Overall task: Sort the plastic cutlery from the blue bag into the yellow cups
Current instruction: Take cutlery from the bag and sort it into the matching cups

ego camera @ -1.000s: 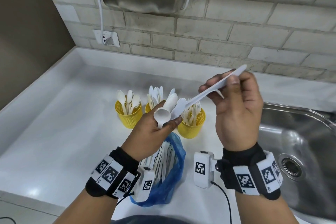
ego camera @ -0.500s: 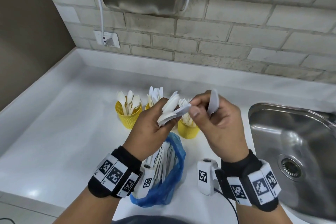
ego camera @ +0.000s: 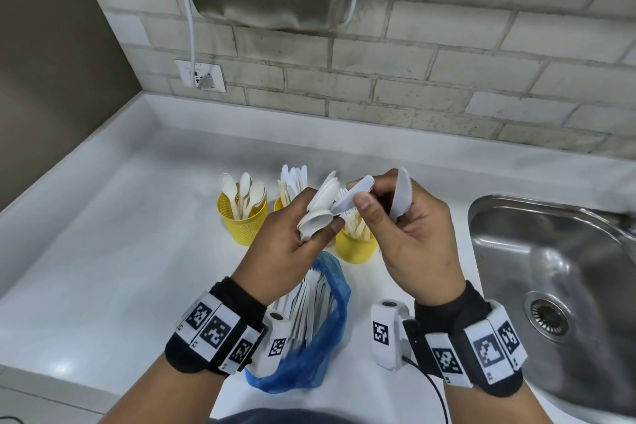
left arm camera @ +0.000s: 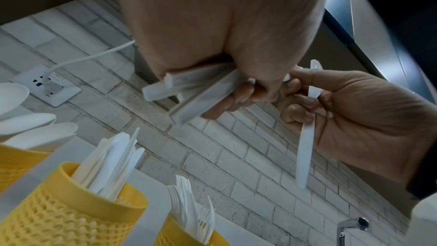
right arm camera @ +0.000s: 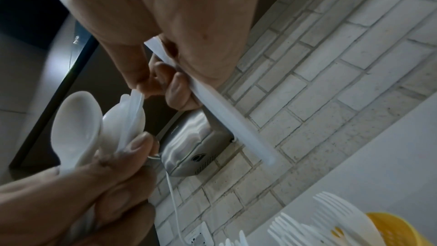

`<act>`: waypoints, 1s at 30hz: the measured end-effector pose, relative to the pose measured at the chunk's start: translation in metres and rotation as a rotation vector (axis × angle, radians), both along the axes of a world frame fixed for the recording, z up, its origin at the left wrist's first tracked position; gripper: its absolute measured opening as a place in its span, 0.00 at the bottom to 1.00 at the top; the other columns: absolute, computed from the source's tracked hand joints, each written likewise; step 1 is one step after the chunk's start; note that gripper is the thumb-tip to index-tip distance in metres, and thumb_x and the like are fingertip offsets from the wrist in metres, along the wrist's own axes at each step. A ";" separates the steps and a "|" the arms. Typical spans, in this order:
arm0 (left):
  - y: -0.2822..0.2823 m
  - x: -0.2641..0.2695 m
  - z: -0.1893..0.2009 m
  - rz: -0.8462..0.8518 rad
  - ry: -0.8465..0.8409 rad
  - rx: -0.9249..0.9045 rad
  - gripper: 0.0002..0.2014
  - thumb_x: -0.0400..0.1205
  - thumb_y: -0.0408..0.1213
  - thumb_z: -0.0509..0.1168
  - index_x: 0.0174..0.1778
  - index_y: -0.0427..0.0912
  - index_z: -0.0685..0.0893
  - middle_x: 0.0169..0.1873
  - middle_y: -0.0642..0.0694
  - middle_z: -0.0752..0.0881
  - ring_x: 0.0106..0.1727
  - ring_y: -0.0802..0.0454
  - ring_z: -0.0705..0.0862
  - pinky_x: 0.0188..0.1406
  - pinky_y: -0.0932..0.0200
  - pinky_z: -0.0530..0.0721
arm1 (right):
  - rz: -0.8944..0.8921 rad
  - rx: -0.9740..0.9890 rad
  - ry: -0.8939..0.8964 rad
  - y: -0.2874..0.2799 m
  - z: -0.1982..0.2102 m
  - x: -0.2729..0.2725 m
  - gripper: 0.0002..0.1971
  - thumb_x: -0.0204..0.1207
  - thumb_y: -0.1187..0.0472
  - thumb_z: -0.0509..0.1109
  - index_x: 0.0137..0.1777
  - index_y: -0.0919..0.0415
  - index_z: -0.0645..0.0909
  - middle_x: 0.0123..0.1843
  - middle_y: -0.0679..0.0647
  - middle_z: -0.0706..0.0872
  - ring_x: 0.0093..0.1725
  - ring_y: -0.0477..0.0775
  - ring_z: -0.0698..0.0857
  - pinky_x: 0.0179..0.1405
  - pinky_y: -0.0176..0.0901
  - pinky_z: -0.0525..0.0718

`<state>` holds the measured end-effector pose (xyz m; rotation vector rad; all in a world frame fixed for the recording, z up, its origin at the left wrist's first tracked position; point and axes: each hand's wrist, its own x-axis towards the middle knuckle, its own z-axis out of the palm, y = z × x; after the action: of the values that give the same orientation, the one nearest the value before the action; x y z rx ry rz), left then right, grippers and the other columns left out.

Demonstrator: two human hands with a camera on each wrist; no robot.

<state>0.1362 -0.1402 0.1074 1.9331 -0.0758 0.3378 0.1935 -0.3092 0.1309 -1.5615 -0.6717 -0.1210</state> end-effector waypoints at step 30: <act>-0.005 -0.005 0.009 -0.181 0.085 -0.229 0.11 0.89 0.46 0.62 0.55 0.45 0.87 0.29 0.64 0.82 0.33 0.66 0.80 0.38 0.74 0.75 | -0.399 0.855 0.322 -0.009 0.034 0.022 0.13 0.94 0.54 0.52 0.50 0.60 0.70 0.34 0.64 0.87 0.28 0.62 0.85 0.36 0.50 0.85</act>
<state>0.1309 -0.1454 0.1162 1.6969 -0.1491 0.1371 0.2158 -0.3178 0.1652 -0.8306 -0.0099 -0.3896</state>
